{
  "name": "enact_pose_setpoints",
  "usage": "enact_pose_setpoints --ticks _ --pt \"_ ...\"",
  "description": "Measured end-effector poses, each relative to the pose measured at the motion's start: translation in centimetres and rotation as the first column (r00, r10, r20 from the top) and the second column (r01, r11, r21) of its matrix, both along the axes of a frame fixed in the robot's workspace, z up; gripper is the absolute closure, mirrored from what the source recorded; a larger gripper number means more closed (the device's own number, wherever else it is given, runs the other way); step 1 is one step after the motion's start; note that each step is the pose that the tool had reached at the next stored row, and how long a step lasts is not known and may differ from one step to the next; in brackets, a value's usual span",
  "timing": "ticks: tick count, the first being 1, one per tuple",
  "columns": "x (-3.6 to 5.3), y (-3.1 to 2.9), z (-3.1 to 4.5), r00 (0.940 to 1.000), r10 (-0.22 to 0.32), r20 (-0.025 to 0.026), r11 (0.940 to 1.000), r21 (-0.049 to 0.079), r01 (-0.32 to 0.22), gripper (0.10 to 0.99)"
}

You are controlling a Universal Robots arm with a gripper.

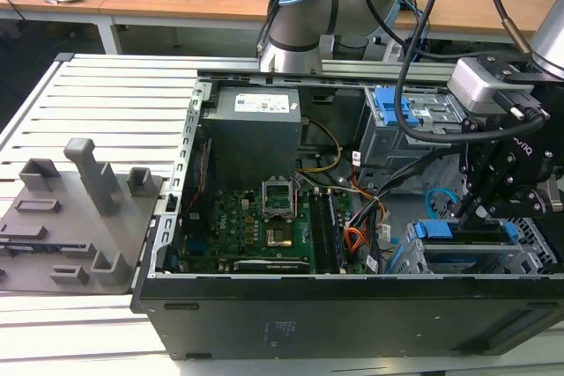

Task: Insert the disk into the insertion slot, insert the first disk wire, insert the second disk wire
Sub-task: 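Insert the second disk wire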

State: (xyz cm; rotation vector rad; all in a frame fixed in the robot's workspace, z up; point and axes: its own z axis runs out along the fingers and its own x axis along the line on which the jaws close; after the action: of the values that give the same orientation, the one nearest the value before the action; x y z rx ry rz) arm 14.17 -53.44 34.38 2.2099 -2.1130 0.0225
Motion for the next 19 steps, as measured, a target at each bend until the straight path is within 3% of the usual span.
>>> enact_pose_setpoints --ticks 19 --pt "0.30 0.01 -0.91 1.0000 0.000 0.0002 1.0000 0.002 0.000 0.918"
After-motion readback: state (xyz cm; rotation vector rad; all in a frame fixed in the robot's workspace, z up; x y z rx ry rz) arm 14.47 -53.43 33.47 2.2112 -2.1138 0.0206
